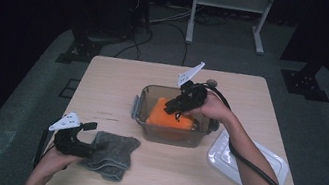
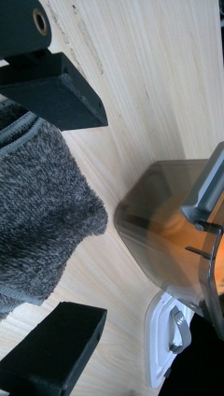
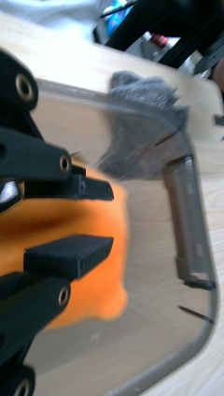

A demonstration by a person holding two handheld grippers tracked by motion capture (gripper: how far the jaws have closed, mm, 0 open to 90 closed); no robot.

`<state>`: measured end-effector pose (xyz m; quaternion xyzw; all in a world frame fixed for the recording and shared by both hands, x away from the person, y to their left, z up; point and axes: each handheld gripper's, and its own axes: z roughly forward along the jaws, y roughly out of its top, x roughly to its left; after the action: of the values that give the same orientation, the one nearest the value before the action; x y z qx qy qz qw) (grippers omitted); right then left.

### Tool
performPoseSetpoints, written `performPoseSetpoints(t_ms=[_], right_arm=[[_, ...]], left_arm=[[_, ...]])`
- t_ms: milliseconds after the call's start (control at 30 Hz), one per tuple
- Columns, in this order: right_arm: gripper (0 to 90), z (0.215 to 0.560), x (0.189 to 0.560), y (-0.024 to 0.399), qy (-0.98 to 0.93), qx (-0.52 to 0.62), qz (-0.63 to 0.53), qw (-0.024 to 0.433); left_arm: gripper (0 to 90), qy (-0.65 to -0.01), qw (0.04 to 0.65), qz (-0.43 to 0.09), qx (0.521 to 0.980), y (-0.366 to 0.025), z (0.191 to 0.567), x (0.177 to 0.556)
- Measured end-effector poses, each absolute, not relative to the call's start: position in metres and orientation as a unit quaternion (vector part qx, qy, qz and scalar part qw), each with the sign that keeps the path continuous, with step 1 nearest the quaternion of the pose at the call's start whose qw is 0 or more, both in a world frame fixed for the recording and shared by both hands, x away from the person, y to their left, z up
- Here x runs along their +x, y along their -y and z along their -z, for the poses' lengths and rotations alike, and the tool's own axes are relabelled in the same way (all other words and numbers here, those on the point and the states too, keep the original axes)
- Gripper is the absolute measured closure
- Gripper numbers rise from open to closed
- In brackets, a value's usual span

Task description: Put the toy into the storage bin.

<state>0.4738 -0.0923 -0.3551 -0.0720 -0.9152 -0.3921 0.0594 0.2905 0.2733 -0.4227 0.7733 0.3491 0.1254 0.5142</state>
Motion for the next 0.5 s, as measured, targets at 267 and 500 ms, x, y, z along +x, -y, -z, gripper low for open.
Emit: performPoseSetpoints(t_ms=[267, 500], right_arm=[[68.0, 0.339, 0.467, 0.104, 0.907, -0.075, 0.411, 0.046], [59.7, 0.327, 0.453, 0.132, 0.895, -0.087, 0.436, 0.030]], left_arm=[[7.1, -0.346, 0.514, -0.125, 0.775, -0.272, 0.422, 0.290], [7.1, -0.348, 0.513, -0.125, 0.775, -0.271, 0.423, 0.291]])
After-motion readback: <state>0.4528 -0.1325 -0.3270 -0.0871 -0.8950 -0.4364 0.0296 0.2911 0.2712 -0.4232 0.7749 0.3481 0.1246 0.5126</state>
